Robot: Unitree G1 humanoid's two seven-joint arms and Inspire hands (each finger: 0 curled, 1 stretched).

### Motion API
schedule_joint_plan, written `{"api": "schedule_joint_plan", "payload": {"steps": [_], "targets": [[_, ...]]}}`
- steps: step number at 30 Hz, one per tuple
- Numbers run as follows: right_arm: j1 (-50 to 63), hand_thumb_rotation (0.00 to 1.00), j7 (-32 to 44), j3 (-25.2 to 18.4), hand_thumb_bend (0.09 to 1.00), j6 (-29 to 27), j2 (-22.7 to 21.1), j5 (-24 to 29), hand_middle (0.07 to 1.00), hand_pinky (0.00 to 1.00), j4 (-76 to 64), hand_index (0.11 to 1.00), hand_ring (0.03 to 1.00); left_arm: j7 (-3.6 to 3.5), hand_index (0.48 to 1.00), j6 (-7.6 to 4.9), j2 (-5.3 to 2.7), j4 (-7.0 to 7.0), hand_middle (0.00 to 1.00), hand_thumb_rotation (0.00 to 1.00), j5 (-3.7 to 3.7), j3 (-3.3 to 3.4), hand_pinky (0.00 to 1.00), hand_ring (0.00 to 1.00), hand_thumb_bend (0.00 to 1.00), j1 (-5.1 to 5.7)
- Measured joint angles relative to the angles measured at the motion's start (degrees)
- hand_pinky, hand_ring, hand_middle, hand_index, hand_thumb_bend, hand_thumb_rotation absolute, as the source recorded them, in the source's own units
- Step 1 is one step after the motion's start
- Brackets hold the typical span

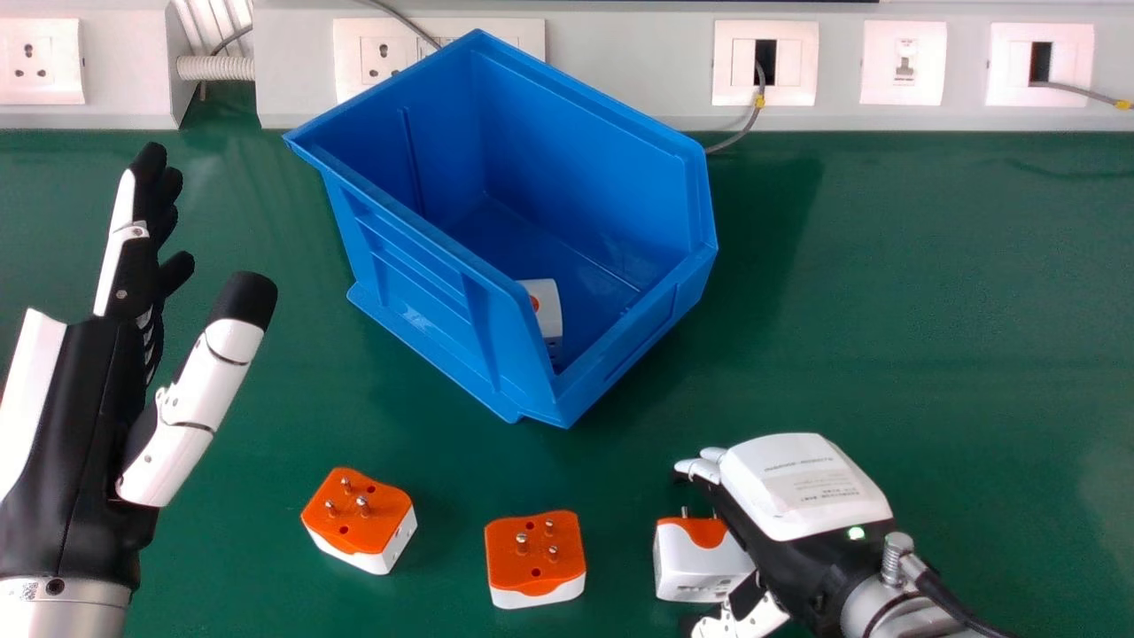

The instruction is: Pick all objects and put in blue box

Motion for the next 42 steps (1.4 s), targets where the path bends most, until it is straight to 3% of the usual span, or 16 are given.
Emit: {"api": "schedule_joint_plan", "payload": {"steps": [4, 8, 12, 18, 42], "targets": [[-0.8, 0.3, -0.2, 0.1, 0.728, 0.0, 0.3, -0.5, 0.836, 0.72, 0.6, 0.799, 0.81, -0.05, 1.0, -0.32, 0.11, 0.23, 1.0, 0.86, 0.0, 0.03, 0.95, 1.0, 0.64, -0.06], [-1.3, 0.26, -3.1, 0.5, 0.718, -0.2, 0.3, -1.2, 0.742, 0.63, 1.8, 0.702, 0.724, -0.05, 1.0, -0.49, 0.13, 0.53, 1.0, 0.86, 0.0, 0.07, 0.94, 1.0, 0.63, -0.06], [-1.1, 0.18, -6.3, 0.6, 0.619, -0.4, 1.1, -1.1, 0.592, 0.49, 2.5, 0.597, 0.54, -0.1, 1.0, -0.49, 0.17, 0.55, 1.0, 0.86, -0.01, 0.09, 0.95, 1.0, 0.64, -0.06], [-0.9, 0.07, -8.8, 1.1, 0.557, -1.7, 1.7, -1.1, 0.506, 0.36, 2.6, 0.55, 0.438, -0.14, 1.0, -0.49, 0.22, 0.54, 0.99, 0.86, -0.02, 0.13, 0.94, 1.0, 0.65, -0.05], [-1.7, 0.0, -7.9, 0.7, 0.503, -2.8, 1.7, 1.3, 0.506, 0.33, 3.2, 0.489, 0.438, -0.2, 1.0, -0.48, 0.57, 0.51, 0.99, 0.86, -0.2, 0.41, 0.94, 1.0, 0.64, 0.0]]}}
